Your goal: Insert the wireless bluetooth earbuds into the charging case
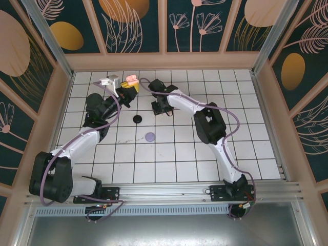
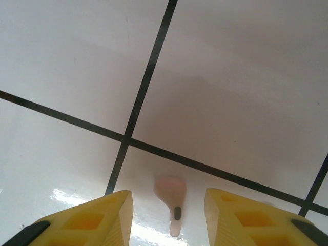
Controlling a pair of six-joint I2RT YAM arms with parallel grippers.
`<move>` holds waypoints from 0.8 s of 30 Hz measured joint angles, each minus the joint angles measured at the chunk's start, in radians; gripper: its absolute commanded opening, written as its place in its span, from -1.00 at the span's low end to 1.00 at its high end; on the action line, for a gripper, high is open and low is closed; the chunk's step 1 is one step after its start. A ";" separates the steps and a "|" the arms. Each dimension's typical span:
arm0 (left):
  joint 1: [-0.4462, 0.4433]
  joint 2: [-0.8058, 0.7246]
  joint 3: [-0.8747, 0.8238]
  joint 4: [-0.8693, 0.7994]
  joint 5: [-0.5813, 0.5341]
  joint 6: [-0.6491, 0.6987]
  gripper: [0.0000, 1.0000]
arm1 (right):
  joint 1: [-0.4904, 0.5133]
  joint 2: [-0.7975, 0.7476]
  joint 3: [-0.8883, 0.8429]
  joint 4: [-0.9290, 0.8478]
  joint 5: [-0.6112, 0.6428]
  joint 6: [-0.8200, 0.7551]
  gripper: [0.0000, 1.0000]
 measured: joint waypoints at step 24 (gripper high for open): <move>0.002 0.000 0.000 0.029 0.008 -0.007 -1.00 | -0.003 0.026 0.008 0.001 -0.005 -0.011 -0.36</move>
